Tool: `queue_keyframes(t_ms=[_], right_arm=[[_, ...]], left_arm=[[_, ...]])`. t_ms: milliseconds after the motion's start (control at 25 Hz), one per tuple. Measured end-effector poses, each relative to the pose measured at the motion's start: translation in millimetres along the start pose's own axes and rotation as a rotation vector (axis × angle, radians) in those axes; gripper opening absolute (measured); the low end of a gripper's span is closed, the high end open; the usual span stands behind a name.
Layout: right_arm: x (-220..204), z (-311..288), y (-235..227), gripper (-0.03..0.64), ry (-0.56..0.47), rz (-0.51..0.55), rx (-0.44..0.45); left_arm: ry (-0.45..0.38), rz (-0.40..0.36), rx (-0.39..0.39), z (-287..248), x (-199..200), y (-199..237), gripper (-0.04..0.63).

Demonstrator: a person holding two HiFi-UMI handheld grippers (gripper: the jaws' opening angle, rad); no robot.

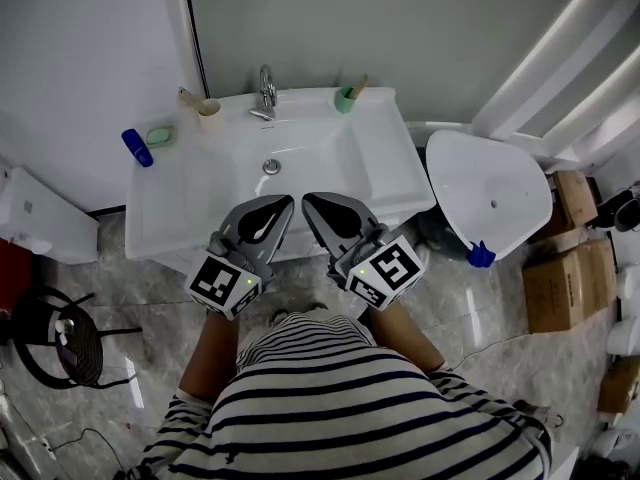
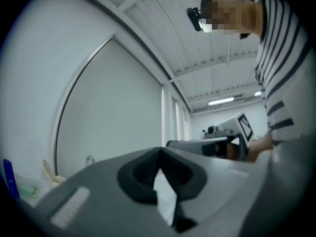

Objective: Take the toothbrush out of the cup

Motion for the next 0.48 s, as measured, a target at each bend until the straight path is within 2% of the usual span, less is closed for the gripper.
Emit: queue_keyframes(t_ms=[480], right_arm=[[-10.6, -13.6, 6.9, 0.008, 0.034, 0.015, -0.008]], left_arm=[[-0.003, 0.010, 0.008, 11.8, -3.5, 9.2, 0.006]])
Point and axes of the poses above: the fingertips, and each gripper's own axes: z backward along the fingers, y to its left, x out of its top, the point moved 2 cm from there along z, backward along the fingers, and after that the axes turned 8 degrees about -z, right-handed, at the moved point
